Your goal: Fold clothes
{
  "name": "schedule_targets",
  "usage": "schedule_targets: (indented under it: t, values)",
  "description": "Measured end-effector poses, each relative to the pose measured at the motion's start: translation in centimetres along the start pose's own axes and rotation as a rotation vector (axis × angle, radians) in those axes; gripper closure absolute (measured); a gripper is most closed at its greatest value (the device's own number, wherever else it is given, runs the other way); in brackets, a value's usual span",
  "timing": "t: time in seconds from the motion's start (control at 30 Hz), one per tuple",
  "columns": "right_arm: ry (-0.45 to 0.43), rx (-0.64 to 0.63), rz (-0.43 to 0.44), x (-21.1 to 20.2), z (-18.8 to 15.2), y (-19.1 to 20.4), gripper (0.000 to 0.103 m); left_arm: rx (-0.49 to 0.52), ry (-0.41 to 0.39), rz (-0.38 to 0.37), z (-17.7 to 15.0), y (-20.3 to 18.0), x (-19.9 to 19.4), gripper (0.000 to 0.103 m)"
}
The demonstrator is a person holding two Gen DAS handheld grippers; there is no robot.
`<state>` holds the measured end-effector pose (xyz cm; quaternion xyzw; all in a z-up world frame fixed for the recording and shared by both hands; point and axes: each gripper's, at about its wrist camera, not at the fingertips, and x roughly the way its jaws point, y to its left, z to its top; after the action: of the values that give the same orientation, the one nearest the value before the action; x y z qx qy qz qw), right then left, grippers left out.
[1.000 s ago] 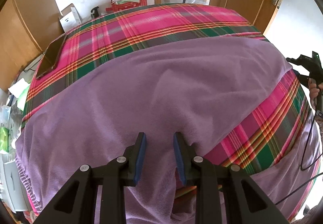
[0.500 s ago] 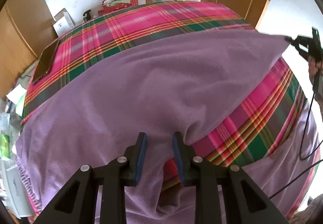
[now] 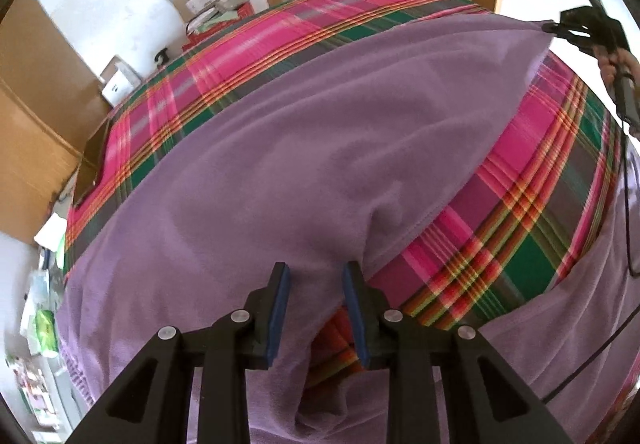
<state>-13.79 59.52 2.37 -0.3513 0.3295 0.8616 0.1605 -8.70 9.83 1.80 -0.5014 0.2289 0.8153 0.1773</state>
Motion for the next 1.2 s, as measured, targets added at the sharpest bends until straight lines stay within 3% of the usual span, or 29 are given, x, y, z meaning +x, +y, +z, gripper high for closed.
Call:
schedule_targets:
  t: [0.13, 0.2, 0.27, 0.5, 0.8, 0.93, 1.2]
  values:
    - [0.014, -0.002, -0.024, 1.1, -0.1, 0.2, 0.098, -0.001, -0.007, -0.091, -0.3, 0.5, -0.3, 0.075]
    - [0.013, -0.022, -0.041, 1.2, -0.3, 0.4, 0.098, -0.044, -0.008, -0.111, -0.3, 1.7, -0.3, 0.089]
    - [0.000, -0.041, -0.048, 1.1, -0.2, 0.7, 0.098, -0.069, -0.015, -0.129, -0.3, 2.3, -0.6, 0.096]
    - [-0.053, -0.060, -0.061, 0.9, 0.9, 1.8, 0.098, -0.066, -0.055, -0.170, -0.5, 2.2, -1.8, 0.101]
    - [-0.070, -0.100, -0.134, 2.4, 1.1, 2.9, 0.098, -0.067, -0.048, -0.293, -0.1, 1.3, -0.9, 0.102]
    - [-0.045, -0.121, -0.170, 3.2, 0.5, 3.2, 0.098, -0.139, -0.065, -0.286, -0.2, 2.6, -1.3, 0.102]
    - [-0.030, -0.135, -0.143, 0.9, 0.1, 2.6, 0.093, -0.278, -0.111, -0.266, -1.5, 6.1, -3.6, 0.092]
